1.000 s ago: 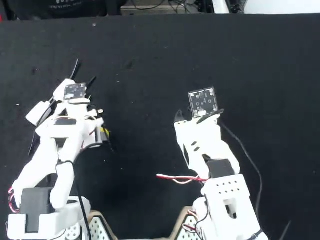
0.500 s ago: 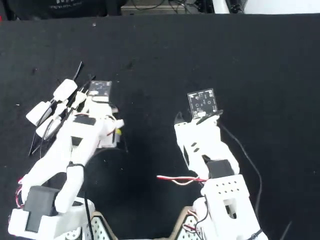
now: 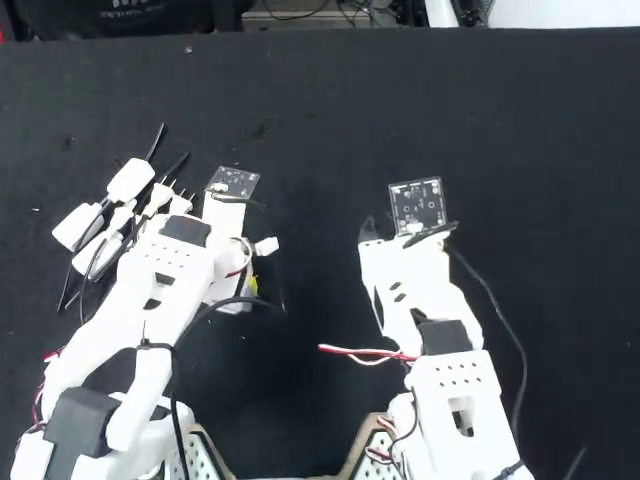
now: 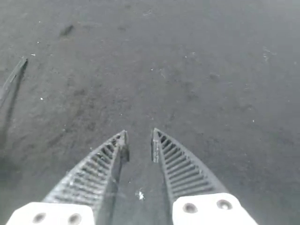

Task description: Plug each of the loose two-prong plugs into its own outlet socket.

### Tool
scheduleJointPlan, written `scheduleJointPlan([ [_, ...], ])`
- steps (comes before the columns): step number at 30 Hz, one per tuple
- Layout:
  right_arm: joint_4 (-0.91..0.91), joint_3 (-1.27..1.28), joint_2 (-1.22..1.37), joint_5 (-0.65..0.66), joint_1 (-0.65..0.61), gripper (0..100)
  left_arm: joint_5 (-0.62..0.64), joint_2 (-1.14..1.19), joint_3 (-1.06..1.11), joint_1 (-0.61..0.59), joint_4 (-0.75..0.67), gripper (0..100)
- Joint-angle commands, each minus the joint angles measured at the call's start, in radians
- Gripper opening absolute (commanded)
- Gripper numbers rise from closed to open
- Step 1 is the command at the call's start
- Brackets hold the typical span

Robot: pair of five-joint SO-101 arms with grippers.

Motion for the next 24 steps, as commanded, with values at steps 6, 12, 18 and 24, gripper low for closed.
scheduleJointPlan([
  [6, -0.029, -0.007, 0.007, -0.005, 0.017, 8.5, -0.121, -0.069, -0.113, -0.051, 0.152, 21],
  [12, -0.029, -0.007, 0.004, -0.002, 0.017, 8.5, -0.152, -0.072, -0.139, -0.254, 0.104, 21],
  [18, -0.029, -0.008, 0.002, -0.002, 0.017, 8.5, -0.152, -0.009, 0.108, -0.297, -0.206, 21],
  [24, -0.029, -0.01, 0.002, -0.002, 0.017, 8.5, -0.149, 0.005, 0.17, -0.124, -0.256, 21],
])
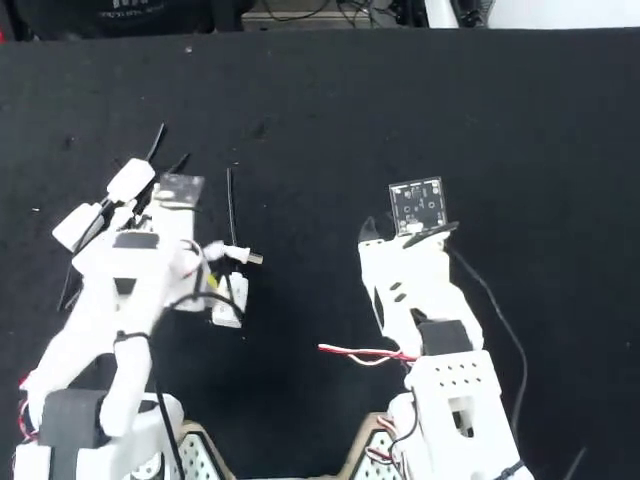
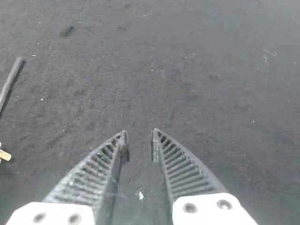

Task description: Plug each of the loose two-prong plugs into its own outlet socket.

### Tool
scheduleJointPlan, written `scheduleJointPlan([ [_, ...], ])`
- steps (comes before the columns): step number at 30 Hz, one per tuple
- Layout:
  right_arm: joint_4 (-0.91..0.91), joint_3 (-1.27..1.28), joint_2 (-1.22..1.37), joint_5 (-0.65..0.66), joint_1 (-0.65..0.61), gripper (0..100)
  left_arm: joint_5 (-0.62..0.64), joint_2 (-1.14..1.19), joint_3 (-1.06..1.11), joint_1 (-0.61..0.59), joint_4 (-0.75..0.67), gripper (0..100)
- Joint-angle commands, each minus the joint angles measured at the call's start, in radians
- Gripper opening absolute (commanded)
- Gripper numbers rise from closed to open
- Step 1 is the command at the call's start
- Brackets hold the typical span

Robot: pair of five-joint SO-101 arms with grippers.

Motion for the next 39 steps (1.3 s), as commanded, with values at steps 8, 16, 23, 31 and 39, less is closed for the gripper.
scheduleJointPlan([
  [8, -0.028, -0.008, 0.007, -0.002, 0.017, 8.5, 0.183, -0.003, -0.015, 0.381, -0.08, 21],
  [16, -0.017, -0.013, 0.007, -0.002, -0.017, 8.5, 0.184, -0.029, -0.114, 0.185, 0.103, 21],
  [23, 0.173, -0.104, 0.062, 0.043, -0.255, 8.6, 0.184, -0.138, -0.168, -0.076, 0.149, 21],
  [31, 0.18, -0.239, 0.401, 0.04, -0.483, 18.0, 0.193, -0.155, -0.088, -0.211, 0.015, 21],
  [39, 0.178, -0.404, 0.694, -0.08, -0.531, 18.4, 0.292, -0.163, 0.056, -0.213, -0.198, 21],
])
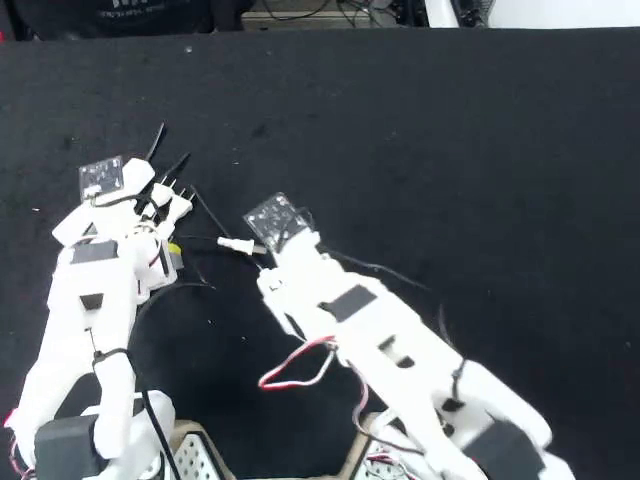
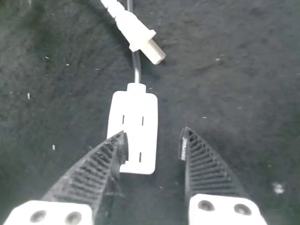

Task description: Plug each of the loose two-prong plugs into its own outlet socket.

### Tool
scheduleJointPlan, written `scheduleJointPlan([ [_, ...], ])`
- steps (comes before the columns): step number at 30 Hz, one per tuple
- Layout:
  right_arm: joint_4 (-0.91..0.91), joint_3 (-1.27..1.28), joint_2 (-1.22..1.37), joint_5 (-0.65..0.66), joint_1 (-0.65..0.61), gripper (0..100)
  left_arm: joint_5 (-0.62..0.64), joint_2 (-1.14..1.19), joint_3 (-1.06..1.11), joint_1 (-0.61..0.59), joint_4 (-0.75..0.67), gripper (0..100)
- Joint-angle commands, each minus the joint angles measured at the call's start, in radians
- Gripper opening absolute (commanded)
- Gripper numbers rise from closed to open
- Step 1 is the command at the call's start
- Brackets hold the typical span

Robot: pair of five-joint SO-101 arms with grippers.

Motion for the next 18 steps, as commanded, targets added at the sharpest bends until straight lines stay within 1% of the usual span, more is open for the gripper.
scheduleJointPlan([
  [1, 0.0, -0.142, 0.15, -0.038, -0.026, 18.4, 0.041, -0.032, 0.021, -0.005, -0.083, 21],
  [7, 0.012, -0.277, 0.346, -0.037, -0.023, 18.1, 0.041, -0.032, 0.025, -0.007, -0.083, 21],
  [9, 0.064, -0.315, 0.369, -0.037, -0.023, 18.1, 0.041, -0.032, 0.027, -0.007, -0.083, 21],
  [13, 0.157, -0.358, 0.357, -0.035, -0.023, 18.1, 0.041, -0.032, 0.027, -0.03, -0.081, 21],
  [18, 0.187, -0.331, 0.231, -0.035, -0.025, 18.3, 0.043, -0.032, 0.021, -0.085, -0.083, 21],
])
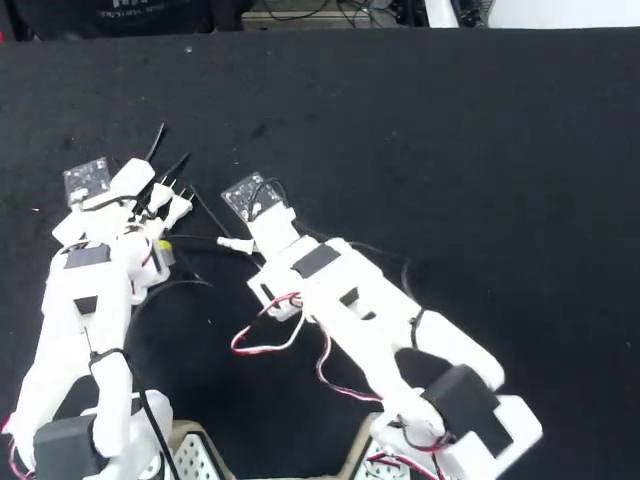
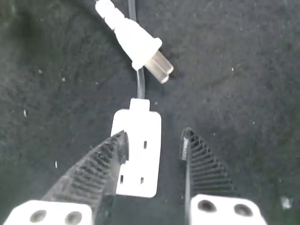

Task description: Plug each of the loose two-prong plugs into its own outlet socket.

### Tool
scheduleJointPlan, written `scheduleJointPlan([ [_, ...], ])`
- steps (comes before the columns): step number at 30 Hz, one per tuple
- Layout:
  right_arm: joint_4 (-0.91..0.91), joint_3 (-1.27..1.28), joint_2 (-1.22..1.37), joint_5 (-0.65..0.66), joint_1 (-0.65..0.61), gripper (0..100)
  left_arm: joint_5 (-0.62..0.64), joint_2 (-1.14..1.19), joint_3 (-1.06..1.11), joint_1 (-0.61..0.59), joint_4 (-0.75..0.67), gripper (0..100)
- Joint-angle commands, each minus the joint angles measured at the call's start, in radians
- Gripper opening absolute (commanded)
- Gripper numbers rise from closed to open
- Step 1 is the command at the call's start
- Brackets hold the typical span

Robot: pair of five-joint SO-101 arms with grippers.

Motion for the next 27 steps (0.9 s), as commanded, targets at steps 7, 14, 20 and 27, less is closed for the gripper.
scheduleJointPlan([
  [7, 0.012, 0.108, -0.257, 0.018, -0.054, 22.7, 0.014, -0.032, -0.008, -0.039, -0.014, 21],
  [14, -0.083, 0.101, -0.11, 0.044, -0.107, 25.4, 0.014, -0.032, -0.008, -0.039, -0.014, 21],
  [20, -0.025, -0.008, 0.03, 0.044, -0.023, 25.3, 0.014, -0.032, -0.005, -0.045, -0.012, 21],
  [27, 0.014, -0.027, 0.048, 0.249, 0.015, 1.1, 0.014, -0.032, -0.005, -0.045, -0.012, 21],
])
